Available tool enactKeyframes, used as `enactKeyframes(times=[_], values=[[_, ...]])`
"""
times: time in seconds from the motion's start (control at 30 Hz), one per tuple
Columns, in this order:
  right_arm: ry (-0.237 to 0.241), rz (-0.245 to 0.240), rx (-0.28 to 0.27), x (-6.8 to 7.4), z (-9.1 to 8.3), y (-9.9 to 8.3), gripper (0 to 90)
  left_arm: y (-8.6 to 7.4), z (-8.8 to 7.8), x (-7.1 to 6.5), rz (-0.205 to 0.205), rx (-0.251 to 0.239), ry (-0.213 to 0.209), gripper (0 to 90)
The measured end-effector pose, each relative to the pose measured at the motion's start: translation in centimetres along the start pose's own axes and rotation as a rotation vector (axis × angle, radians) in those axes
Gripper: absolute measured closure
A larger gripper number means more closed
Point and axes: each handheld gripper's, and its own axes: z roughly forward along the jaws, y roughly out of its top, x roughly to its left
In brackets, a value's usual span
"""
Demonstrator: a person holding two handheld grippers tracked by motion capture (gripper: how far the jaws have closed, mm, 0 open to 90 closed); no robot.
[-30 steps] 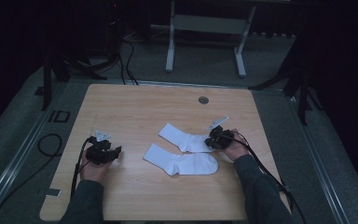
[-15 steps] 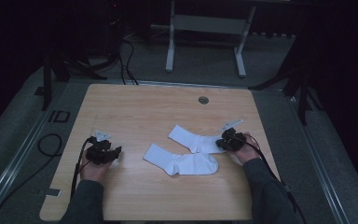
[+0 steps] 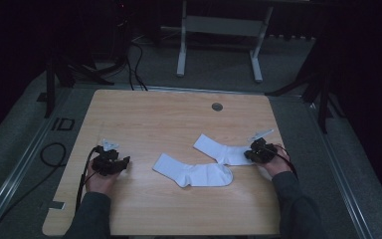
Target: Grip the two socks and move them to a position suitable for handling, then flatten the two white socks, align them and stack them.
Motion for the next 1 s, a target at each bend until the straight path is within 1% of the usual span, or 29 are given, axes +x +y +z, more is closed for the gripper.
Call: enactKeyframes(times=[0.1,0.2,0.33,0.43,0.57,0.67,0.8,0.9,0.97,1.0], values=[[0.004,-0.006,0.004,0.1,-0.2,0.1,80.7,0.0,0.1,0.0,-0.001,0.002,0.001,49.6],[0.012,-0.027,-0.007,0.6,-0.3,0.8,77.0,0.0,0.0,0.0,0.001,0.002,0.000,49.6],[0.030,-0.065,-0.029,1.6,-0.6,2.6,72.9,0.0,0.0,0.0,-0.001,0.001,-0.002,49.5],[0.063,-0.104,-0.039,2.6,-0.7,4.5,68.9,0.0,0.1,0.1,-0.003,0.000,-0.004,49.4],[0.080,-0.161,-0.038,3.9,-0.7,6.6,65.6,0.0,0.1,0.1,-0.003,0.000,-0.004,49.4],[0.087,-0.192,-0.046,4.6,-0.8,7.9,63.9,0.0,0.1,0.1,-0.003,0.000,-0.005,49.4],[0.090,-0.221,-0.054,5.4,-0.8,9.1,61.3,0.0,0.1,0.1,-0.003,-0.001,-0.005,49.3],[0.089,-0.247,-0.051,5.9,-0.5,10.1,60.5,0.0,0.1,0.1,-0.003,-0.002,-0.004,49.3],[0.093,-0.244,-0.050,6.0,-0.2,10.4,60.2,0.0,0.0,0.1,-0.003,-0.003,-0.002,49.3],[0.092,-0.251,-0.047,6.0,0.0,10.6,60.0,0.0,0.1,0.1,-0.003,-0.002,-0.003,49.3]])
